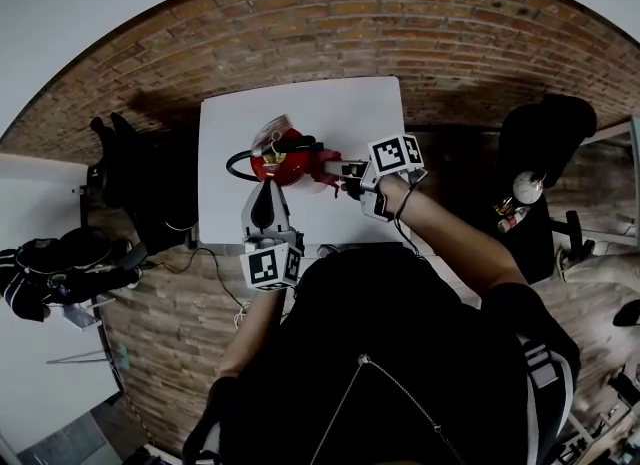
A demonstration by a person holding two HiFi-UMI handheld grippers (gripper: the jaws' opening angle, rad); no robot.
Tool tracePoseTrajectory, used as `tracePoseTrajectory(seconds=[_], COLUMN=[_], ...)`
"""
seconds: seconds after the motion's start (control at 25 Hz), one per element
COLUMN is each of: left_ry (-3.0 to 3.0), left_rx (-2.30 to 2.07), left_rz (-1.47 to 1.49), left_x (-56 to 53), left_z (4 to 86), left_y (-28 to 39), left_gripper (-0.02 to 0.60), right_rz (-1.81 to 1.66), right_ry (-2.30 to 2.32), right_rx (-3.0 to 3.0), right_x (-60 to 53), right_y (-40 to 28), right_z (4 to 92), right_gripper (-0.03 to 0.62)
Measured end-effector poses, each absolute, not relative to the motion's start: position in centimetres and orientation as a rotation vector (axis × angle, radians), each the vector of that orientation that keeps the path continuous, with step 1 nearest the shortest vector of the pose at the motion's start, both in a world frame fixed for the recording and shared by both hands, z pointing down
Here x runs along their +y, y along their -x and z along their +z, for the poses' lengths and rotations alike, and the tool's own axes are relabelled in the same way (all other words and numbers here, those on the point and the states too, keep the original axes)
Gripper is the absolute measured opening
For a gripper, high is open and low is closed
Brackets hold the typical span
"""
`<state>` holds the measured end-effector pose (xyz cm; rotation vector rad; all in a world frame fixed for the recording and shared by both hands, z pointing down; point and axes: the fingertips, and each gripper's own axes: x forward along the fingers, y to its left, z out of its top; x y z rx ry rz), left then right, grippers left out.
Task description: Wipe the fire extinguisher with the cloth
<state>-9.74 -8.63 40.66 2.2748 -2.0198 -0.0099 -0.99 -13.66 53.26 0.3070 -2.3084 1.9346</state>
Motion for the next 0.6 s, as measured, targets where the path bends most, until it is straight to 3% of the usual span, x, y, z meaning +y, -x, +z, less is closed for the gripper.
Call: tracePoseTrajectory(seconds=[0.6], left_ry=[-2.334], left_rx=[-1.946], left_rz=[-0.062], left_x=[-8.9], left_z=[40.3], left_y=[9.1], left_gripper=[0.011], right_rz=[2.104], right_ry=[-0.241], right_rx=[-2.407], right_x=[-12.5], right_y=[1.0], right_z=[47.4], right_gripper=[0.106])
